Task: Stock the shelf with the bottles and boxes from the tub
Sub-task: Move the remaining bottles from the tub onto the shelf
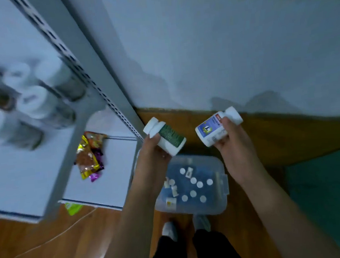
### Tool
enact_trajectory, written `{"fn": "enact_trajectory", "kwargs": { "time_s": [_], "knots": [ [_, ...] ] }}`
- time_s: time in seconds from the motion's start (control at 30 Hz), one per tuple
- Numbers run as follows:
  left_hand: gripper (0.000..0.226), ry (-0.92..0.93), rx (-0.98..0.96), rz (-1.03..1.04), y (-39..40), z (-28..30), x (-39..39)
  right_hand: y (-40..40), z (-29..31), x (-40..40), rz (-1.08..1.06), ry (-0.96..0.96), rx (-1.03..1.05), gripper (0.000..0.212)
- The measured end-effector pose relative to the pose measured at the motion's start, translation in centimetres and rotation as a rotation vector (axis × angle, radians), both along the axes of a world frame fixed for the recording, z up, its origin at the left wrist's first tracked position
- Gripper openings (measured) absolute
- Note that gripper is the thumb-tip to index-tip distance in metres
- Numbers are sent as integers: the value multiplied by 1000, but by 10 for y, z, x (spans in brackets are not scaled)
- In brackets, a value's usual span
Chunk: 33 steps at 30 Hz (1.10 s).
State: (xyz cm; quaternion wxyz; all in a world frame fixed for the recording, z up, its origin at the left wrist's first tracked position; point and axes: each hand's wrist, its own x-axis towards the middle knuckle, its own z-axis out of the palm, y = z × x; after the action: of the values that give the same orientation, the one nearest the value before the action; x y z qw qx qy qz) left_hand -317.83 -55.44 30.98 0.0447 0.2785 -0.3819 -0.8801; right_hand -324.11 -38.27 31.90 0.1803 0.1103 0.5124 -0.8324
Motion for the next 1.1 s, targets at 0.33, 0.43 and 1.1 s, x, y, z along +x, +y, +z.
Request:
{"fn": "enact_trajectory", "kwargs": {
  "time_s": [0.33, 0.43, 1.1],
  "knots": [
    [41, 246, -96, 41, -70, 155, 99, -111, 153, 76, 312, 275, -64, 89],
    [42, 282, -147, 128, -116, 168, 149, -160, 167, 113, 361, 269, -137, 71],
    [32, 50, -381, 347, -377, 149, 323, -421, 147, 250, 423, 308, 20, 26]
  ]
}}
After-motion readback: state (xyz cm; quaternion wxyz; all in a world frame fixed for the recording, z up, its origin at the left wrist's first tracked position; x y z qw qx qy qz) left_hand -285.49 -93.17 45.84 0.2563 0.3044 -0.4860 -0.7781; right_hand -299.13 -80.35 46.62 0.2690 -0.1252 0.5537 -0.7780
